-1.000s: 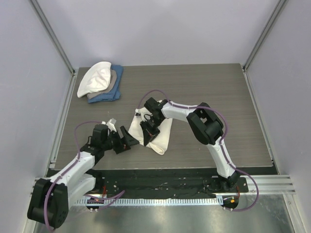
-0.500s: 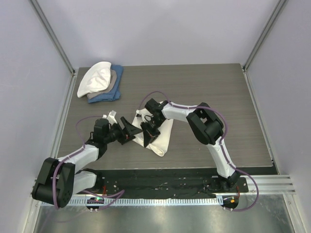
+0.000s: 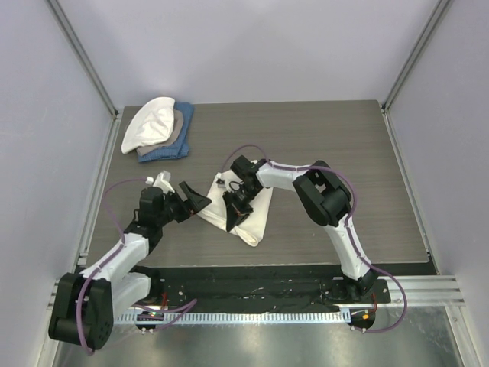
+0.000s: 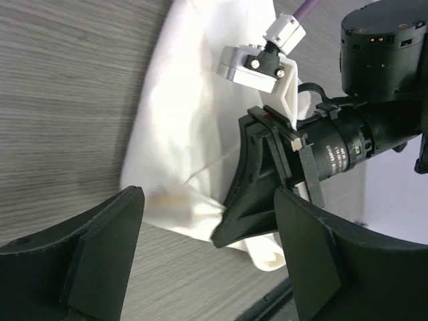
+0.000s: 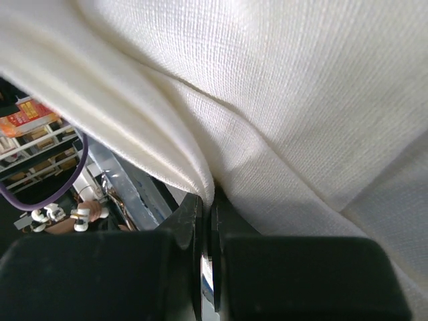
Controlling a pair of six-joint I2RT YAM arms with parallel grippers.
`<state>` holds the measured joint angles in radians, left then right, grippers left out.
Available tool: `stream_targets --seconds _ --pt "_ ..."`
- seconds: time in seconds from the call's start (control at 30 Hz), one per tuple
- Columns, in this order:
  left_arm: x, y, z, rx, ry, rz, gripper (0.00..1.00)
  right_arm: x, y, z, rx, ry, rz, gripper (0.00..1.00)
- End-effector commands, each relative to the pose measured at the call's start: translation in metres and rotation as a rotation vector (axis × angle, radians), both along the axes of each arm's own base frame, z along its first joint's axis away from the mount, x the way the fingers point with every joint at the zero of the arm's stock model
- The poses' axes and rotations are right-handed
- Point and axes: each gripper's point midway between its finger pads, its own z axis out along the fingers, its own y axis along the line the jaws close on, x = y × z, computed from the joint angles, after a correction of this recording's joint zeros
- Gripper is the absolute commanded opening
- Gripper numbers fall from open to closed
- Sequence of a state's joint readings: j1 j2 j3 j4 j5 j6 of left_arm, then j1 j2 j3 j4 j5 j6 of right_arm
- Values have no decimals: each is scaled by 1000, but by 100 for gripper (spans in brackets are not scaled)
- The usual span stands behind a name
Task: Fold the napkin, place the utensils inside, and roll it up
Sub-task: Roll the napkin with the utensil
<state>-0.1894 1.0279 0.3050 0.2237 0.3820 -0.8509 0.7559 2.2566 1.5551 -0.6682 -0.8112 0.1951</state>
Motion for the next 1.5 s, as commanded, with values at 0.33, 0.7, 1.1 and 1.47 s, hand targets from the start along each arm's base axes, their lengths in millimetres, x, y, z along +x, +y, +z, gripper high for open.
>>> stream_targets --seconds 0.33,0.7,1.1,1.47 --pt "-7 18 -8 169 -58 -21 77 -5 -46 -88 -236 39 -1 1" --pt "5 13 -29 175 20 -36 63 -4 -47 -94 -240 53 -14 1" --pt "16 17 -40 210 34 -10 55 -5 -48 -96 -240 65 -14 1" --pt "22 14 -54 221 87 -34 25 3 -44 -86 -223 35 -22 1"
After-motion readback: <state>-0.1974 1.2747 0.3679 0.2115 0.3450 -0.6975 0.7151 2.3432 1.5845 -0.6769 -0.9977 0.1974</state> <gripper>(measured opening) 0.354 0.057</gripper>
